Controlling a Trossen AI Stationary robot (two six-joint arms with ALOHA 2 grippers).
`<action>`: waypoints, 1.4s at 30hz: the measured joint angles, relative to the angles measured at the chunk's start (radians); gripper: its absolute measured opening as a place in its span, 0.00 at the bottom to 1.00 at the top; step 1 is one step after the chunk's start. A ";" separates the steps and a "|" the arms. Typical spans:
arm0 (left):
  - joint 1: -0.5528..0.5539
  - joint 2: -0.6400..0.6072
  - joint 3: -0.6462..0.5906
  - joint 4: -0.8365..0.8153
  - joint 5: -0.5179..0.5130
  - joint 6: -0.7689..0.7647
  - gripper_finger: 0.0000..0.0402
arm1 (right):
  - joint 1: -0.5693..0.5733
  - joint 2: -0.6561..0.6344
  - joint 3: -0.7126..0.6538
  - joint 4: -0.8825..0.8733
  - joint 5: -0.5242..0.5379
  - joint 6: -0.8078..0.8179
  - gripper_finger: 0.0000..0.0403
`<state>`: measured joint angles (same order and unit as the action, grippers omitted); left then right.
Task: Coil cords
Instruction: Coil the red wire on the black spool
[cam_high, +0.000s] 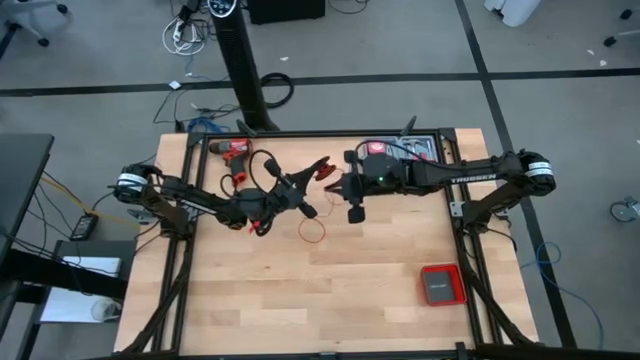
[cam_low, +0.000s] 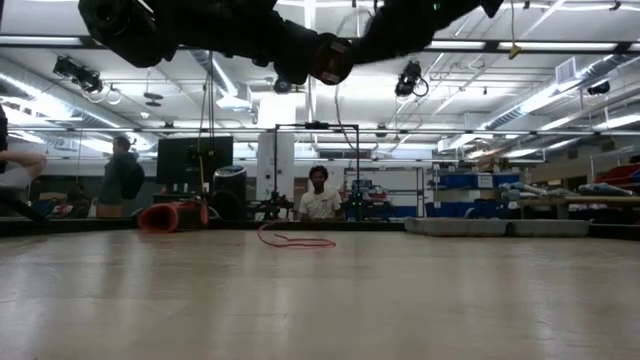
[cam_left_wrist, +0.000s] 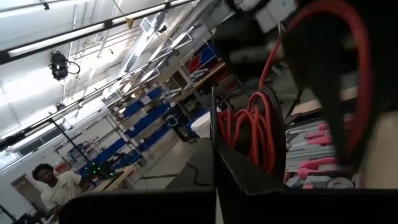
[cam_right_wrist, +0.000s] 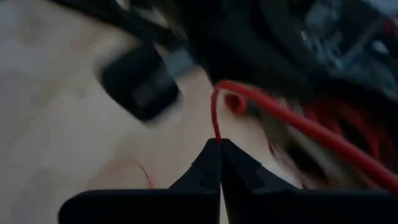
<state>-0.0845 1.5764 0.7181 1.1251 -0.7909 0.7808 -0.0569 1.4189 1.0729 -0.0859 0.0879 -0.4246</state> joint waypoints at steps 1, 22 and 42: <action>0.000 0.000 0.000 -0.002 0.002 0.000 0.00 | -0.005 -0.004 -0.010 -0.019 0.026 0.003 0.00; -0.003 0.000 0.000 0.117 0.102 -0.054 0.00 | -0.142 -0.054 -0.033 -0.271 0.077 0.163 0.00; -0.017 -0.001 0.000 0.245 0.052 0.081 0.00 | -0.194 -0.053 -0.033 -0.365 -0.005 0.265 0.00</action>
<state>-0.1016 1.5756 0.7177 1.3701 -0.7386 0.8616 -0.2507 1.3655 1.0397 -0.4507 0.0829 -0.1592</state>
